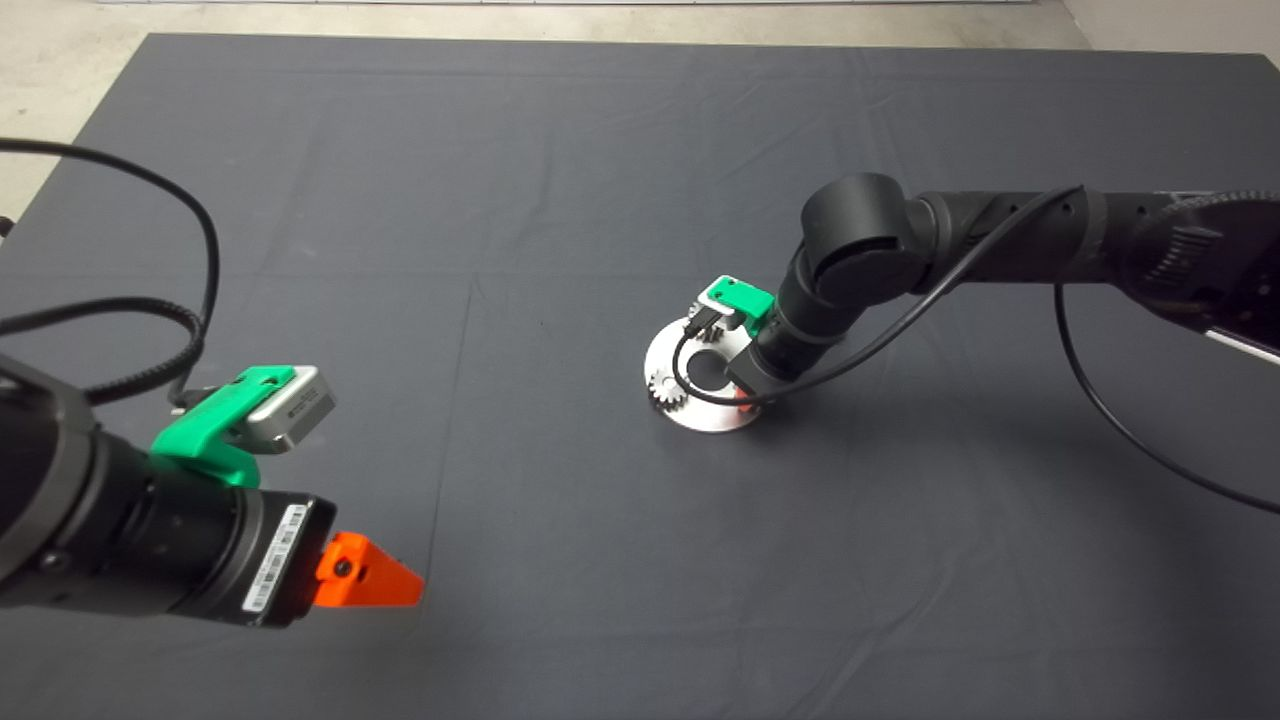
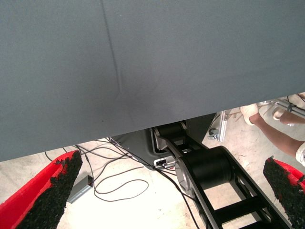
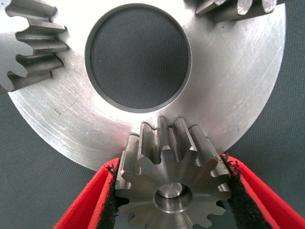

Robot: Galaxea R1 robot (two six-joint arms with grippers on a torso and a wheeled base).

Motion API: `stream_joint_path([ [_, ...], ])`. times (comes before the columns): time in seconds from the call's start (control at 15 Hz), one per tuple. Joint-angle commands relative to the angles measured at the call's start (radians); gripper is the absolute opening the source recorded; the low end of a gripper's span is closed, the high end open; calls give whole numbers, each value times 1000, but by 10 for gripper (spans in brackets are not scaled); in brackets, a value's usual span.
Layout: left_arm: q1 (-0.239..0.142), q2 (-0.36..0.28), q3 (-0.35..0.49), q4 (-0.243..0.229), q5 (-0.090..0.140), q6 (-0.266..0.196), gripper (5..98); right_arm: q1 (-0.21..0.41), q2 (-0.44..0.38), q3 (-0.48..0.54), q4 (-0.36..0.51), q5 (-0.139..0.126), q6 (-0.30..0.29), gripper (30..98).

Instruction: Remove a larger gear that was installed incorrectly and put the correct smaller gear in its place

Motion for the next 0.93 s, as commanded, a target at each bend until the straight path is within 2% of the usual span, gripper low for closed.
stream_joint_path([
  [0.0, -3, -1, 13, -18, 2, -2, 981, 18, 4, -3, -37, -82, -1, 529],
  [0.87, -3, -1, 13, -18, 2, -2, 981, 23, 22, 15, -36, -87, 1, 504],
])
